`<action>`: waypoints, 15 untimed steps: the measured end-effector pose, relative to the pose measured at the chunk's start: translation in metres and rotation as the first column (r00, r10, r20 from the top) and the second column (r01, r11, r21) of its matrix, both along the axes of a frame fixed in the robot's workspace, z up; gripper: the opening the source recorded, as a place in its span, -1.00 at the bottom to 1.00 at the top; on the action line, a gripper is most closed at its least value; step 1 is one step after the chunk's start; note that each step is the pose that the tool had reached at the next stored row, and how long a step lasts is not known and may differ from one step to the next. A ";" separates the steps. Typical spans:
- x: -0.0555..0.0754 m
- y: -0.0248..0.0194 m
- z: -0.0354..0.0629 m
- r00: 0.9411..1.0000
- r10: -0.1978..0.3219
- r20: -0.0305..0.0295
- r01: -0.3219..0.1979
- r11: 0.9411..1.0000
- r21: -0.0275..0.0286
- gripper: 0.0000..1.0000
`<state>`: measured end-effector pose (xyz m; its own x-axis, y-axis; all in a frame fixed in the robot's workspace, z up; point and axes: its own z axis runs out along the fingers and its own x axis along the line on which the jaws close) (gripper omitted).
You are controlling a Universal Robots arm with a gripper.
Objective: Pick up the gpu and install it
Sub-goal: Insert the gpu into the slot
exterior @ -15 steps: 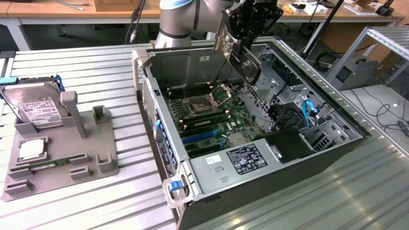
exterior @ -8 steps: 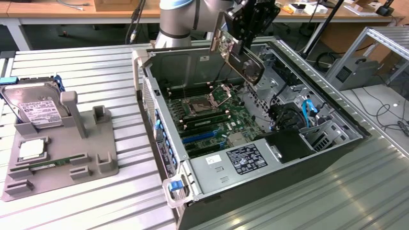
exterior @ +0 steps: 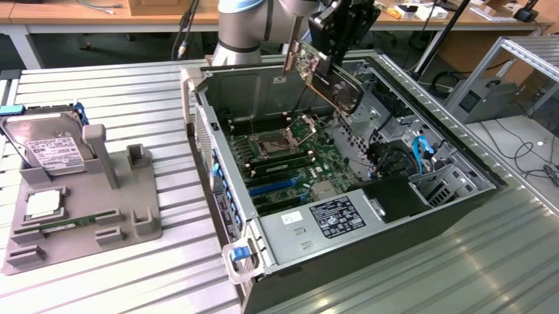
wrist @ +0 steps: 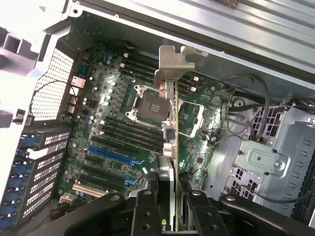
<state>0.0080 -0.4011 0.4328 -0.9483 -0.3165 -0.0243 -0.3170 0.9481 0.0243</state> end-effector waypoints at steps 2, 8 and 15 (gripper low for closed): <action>0.000 0.0000 0.0000 1.000 0.015 0.000 -0.015 1.000 0.000 -0.47; 0.000 0.0000 -0.0001 0.998 0.059 0.000 -0.059 0.998 0.000 -0.47; 0.000 0.0000 -0.0001 0.993 0.118 0.000 -0.118 0.993 0.000 -0.47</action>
